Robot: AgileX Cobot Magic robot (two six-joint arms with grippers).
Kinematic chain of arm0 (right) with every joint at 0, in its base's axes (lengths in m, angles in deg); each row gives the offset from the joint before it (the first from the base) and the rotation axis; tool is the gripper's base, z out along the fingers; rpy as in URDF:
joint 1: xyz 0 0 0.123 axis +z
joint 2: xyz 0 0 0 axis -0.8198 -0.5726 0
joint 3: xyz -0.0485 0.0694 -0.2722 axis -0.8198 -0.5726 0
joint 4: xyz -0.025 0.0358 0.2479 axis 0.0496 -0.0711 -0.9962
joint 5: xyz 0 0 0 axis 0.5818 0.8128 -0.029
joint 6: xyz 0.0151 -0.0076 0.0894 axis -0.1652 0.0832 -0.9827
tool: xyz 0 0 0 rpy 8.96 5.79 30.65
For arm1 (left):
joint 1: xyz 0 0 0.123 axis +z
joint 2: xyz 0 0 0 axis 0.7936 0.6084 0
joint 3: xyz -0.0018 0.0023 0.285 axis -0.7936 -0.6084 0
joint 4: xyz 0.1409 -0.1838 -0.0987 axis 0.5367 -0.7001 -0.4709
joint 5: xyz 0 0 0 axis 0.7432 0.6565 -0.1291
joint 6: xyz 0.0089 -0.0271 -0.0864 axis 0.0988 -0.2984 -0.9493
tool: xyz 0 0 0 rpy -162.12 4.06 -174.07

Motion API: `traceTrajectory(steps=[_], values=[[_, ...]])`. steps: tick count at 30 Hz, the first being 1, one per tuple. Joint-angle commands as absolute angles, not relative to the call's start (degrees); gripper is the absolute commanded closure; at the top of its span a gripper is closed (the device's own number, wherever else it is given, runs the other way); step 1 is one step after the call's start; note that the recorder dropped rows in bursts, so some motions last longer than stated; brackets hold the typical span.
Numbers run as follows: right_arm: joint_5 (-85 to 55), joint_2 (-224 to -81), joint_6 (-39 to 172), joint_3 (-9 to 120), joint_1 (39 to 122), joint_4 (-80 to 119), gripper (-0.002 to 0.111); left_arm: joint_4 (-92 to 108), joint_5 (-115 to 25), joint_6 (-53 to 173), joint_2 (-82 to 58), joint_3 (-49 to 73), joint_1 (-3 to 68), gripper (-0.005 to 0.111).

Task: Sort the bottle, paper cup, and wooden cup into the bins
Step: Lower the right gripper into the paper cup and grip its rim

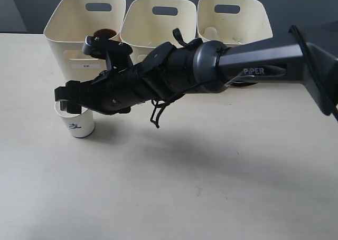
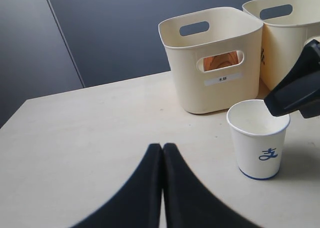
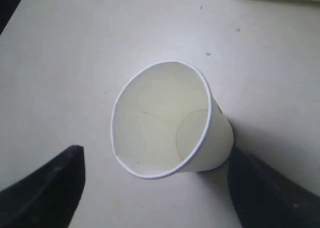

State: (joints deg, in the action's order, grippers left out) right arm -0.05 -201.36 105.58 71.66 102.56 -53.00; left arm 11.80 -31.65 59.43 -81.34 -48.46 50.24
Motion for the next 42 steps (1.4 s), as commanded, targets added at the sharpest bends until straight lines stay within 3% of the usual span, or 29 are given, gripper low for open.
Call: traceTrajectory(steps=[1, 42], values=[[-1.51, -201.13, 105.8, 72.01, 102.46, -53.1, 0.034, 12.2, -31.9, 59.32, -81.63, -48.54, 50.06, 0.107], [-5.54, -203.08, 105.8, 72.38, 102.46, -53.22, 0.034, 12.2, -32.02, 59.32, -81.63, -48.54, 50.06, 0.107]])
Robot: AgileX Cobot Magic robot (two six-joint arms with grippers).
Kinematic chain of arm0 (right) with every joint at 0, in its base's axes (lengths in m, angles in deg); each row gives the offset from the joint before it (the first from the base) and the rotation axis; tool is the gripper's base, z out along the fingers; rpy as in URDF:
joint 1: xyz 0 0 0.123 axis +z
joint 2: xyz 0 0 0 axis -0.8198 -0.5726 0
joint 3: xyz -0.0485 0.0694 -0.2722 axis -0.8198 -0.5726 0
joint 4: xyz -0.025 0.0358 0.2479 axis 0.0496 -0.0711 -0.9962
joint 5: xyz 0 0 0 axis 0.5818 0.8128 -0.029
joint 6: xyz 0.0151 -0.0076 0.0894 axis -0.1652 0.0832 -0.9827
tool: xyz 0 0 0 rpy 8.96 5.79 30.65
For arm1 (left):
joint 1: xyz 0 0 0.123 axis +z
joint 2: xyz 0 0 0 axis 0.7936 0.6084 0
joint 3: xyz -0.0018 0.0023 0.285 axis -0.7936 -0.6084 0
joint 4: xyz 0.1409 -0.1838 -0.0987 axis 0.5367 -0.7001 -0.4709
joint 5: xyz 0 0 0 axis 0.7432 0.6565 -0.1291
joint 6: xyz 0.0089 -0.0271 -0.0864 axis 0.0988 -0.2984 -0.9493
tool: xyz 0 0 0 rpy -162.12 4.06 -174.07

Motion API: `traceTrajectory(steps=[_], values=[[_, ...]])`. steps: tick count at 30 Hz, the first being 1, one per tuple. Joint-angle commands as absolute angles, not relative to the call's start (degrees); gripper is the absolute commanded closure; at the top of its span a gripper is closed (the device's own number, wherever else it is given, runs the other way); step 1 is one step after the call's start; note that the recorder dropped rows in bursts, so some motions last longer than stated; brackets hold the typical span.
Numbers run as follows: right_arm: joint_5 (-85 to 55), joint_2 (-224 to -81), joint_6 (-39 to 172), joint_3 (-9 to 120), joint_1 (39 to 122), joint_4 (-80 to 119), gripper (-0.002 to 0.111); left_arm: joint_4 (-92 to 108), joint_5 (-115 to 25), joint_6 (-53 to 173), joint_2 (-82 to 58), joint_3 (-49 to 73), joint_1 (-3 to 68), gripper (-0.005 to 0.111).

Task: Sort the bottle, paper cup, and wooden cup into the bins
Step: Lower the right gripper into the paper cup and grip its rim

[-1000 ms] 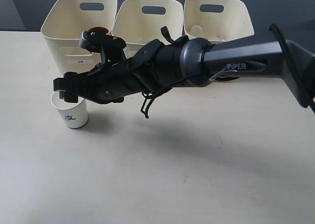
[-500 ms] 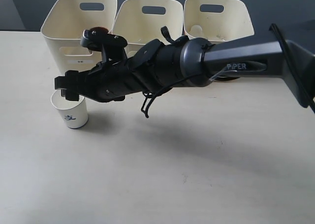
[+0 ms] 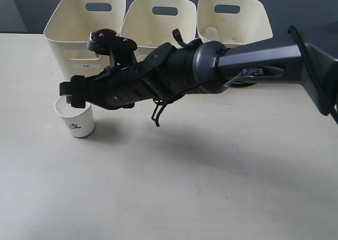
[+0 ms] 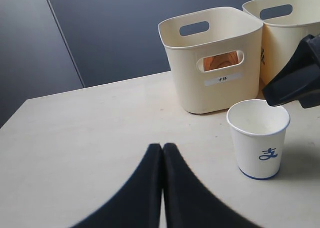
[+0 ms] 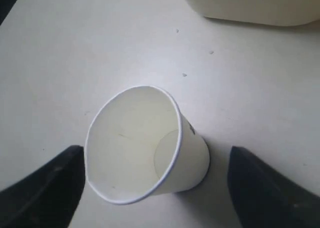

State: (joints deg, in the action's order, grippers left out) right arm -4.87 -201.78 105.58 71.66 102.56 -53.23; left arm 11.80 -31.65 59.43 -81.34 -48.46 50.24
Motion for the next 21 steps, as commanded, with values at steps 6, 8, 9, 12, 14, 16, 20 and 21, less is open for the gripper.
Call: traceTrajectory(steps=[6, 8, 9, 12, 14, 16, 20, 21], values=[[-5.26, -204.22, 105.8, 74.23, 102.46, -52.96, 0.034, 12.2, -32.02, 59.32, -81.63, -48.54, 50.06, 0.107], [-5.25, -204.22, 105.8, 74.27, 102.46, -53.75, 0.034, 12.2, -32.02, 59.32, -81.63, -48.54, 50.06, 0.107], [-5.25, -204.22, 105.8, 74.27, 102.46, -54.25, 0.034, 12.2, -32.02, 59.32, -81.63, -48.54, 50.06, 0.107], [-5.47, -204.22, 105.8, 74.27, 102.46, -54.22, 0.034, 12.2, -32.02, 59.32, -81.63, -48.54, 50.06, 0.107], [-5.75, -204.22, 105.8, 74.27, 102.46, -54.22, 0.034, 12.2, -32.02, 59.32, -81.63, -48.54, 50.06, 0.107], [-5.75, -204.22, 105.8, 74.27, 102.46, -54.22, 0.034, 12.2, -32.02, 59.32, -81.63, -48.54, 50.06, 0.107], [-5.63, -204.58, 105.8, 74.27, 102.46, -54.22, 0.034, 12.2, -32.02, 59.32, -81.63, -48.54, 50.06, 0.107], [-5.5, -204.8, 105.8, 74.27, 102.46, -54.22, 0.034, 12.2, -32.02, 59.32, -81.63, -48.54, 50.06, 0.107]])
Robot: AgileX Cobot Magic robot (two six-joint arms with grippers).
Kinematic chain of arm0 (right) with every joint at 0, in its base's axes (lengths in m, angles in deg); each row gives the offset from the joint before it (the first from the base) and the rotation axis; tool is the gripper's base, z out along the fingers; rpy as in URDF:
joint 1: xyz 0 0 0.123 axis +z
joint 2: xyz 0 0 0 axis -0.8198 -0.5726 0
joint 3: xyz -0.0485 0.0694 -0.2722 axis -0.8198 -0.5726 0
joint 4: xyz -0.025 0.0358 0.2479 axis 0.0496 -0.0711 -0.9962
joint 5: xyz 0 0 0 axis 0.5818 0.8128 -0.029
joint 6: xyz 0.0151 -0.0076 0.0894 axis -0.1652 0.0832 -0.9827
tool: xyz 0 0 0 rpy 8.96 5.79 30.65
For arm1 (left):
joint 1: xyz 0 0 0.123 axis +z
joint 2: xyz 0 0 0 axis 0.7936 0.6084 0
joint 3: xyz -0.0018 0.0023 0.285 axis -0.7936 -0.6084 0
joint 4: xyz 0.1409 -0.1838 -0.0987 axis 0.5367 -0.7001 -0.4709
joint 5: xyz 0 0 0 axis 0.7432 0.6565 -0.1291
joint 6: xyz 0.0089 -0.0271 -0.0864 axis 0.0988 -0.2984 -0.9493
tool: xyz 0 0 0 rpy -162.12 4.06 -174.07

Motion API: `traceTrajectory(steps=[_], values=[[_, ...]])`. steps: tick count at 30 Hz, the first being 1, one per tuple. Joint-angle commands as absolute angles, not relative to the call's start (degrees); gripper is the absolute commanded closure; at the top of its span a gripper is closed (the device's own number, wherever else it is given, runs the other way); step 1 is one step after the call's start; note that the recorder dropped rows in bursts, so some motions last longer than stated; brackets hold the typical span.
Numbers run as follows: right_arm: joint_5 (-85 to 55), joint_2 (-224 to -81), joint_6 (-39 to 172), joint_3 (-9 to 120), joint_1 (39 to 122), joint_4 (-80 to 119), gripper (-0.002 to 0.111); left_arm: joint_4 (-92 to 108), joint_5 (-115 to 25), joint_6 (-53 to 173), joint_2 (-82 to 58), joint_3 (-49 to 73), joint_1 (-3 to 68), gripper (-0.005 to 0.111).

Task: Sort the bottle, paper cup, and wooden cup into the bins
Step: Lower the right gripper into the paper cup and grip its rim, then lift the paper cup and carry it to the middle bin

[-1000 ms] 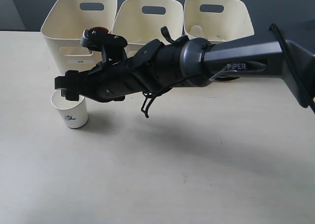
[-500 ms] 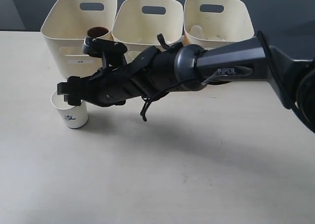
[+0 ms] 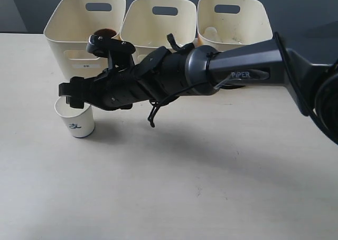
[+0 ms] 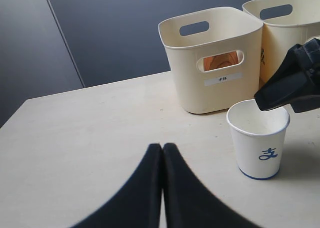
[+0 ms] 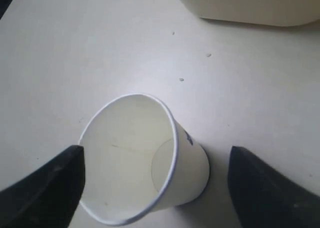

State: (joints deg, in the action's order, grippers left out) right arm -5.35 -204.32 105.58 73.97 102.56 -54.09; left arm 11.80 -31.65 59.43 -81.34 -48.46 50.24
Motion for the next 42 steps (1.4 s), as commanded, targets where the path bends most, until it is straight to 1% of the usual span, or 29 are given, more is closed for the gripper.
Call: traceTrajectory(steps=[1, 16, 17, 19, 23, 25, 28, 33, 34, 36, 42], values=[[-5.5, -205.06, 105.8, 74.27, 102.46, -54.22, 0.034, 12.2, -32.02, 59.32, -81.63, -48.54, 50.06, 0.107], [-4.9, -206.07, 105.8, 74.27, 102.46, -54.45, 0.035, 12.2, -31.91, 59.32, -81.63, -48.54, 50.06, 0.107], [-4.9, -206.07, 105.8, 74.27, 102.46, -54.45, 0.038, 12.2, -31.91, 59.32, -81.63, -48.54, 50.06, 0.107], [-4.28, -206.07, 105.8, 74.27, 102.46, -54.45, 0.047, 12.2, -31.91, 59.32, -81.63, -48.54, 50.06, 0.107], [-3.22, -206.07, 105.8, 74.27, 102.46, -54.45, 0.076, 12.2, -31.91, 59.32, -81.63, -48.54, 50.06, 0.107], [-2.97, -206.07, 105.8, 74.27, 102.46, -54.45, 0.085, 12.2, -31.91, 59.32, -81.63, -48.54, 50.06, 0.107], [-2.01, -206.07, 105.8, 74.27, 102.46, -54.45, 0.09, 12.2, -31.91, 59.32, -81.63, -48.54, 50.06, 0.107], [-1.67, -206.07, 105.8, 74.27, 102.46, -54.19, 0.093, 12.2, -31.91, 59.32, -81.63, -48.54, 50.06, 0.107], [-1.67, -206.07, 106.14, 74.27, 102.46, -54.18, 0.096, 12.2, -31.91, 59.32, -81.63, -48.54, 50.06, 0.107], [-2.54, -205.45, 106.41, 74.27, 102.46, -53.54, 0.108, 12.2, -31.91, 59.32, -81.63, -48.54, 50.06, 0.107], [-3.42, -200.27, 106.41, 74.27, 102.35, -48.66, 0.109, 12.2, -31.91, 59.32, -81.63, -48.54, 50.06, 0.107]])
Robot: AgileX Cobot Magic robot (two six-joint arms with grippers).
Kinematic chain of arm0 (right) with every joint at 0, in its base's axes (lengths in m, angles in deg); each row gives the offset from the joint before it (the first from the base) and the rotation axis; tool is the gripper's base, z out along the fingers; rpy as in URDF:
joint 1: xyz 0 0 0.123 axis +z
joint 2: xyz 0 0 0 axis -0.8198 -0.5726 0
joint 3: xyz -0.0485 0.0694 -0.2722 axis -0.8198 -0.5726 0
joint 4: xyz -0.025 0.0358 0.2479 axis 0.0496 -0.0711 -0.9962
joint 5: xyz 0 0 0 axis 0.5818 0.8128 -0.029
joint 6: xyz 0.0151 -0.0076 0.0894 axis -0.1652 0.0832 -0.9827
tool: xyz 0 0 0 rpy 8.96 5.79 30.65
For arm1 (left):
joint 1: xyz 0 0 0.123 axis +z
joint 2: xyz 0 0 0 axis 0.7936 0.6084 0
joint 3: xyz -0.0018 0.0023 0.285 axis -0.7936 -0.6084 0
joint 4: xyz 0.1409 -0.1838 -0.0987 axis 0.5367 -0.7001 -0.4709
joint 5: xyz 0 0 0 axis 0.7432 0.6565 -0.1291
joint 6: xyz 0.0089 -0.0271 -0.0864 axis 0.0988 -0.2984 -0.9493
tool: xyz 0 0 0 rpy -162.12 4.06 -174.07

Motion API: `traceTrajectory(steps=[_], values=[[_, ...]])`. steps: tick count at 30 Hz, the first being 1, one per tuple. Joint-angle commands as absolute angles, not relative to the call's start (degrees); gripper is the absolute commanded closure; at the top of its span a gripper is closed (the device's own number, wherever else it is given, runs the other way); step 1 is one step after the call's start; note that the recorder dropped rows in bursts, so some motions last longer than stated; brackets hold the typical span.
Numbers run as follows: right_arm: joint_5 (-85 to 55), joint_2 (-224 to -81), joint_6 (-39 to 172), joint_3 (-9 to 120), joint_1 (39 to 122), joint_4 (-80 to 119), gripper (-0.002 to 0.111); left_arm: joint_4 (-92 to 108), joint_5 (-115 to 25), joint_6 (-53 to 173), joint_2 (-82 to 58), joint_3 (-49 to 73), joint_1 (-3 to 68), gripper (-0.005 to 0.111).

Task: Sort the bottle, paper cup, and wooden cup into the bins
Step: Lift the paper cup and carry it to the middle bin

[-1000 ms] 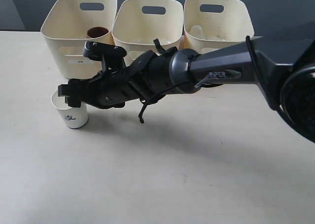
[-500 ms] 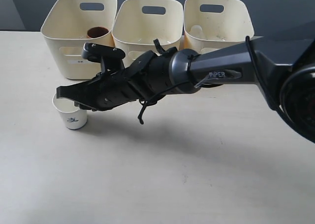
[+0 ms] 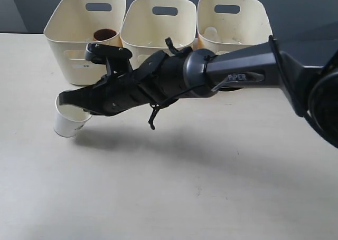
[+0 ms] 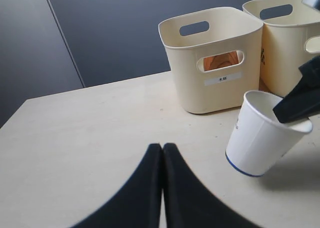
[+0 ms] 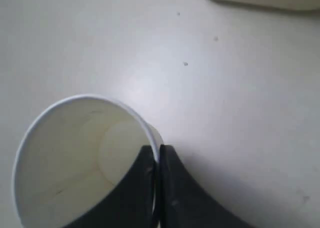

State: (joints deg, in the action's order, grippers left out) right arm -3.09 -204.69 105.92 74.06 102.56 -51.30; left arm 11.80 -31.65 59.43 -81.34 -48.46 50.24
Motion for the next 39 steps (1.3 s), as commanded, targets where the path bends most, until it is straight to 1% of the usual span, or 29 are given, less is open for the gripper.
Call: traceTrajectory(steps=[1, 8, 15, 24, 32, 39], values=[[-3.42, -199.19, 106.41, 74.27, 102.35, -47.94, 0.109, 12.2, -31.91, 59.32, -81.63, -48.54, 50.06, 0.107], [-4.5, -189.65, 106.29, 74.27, 102.35, -37.88, 0.109, 12.2, -32.03, 59.32, -81.63, -48.54, 50.06, 0.107], [-7.45, -182.68, 105.65, 73.65, 101.22, -33.87, 0.109, 12.2, -32.03, 59.32, -81.63, -48.54, 50.06, 0.107], [-0.84, -182.52, 98.55, 73.65, 87.26, -30.08, 0.109, 12.2, -32.03, 59.32, -81.63, -48.54, 50.06, 0.107], [-2.38, -183.35, 91.84, 73.65, 82.51, -21.78, 0.109, 12.2, -32.03, 59.32, -81.63, -48.54, 50.06, 0.107], [-7.78, -187.13, 90.83, 73.65, 82.39, -20.33, 0.109, 12.2, -31.98, 59.32, -81.63, -48.54, 50.06, 0.107]])
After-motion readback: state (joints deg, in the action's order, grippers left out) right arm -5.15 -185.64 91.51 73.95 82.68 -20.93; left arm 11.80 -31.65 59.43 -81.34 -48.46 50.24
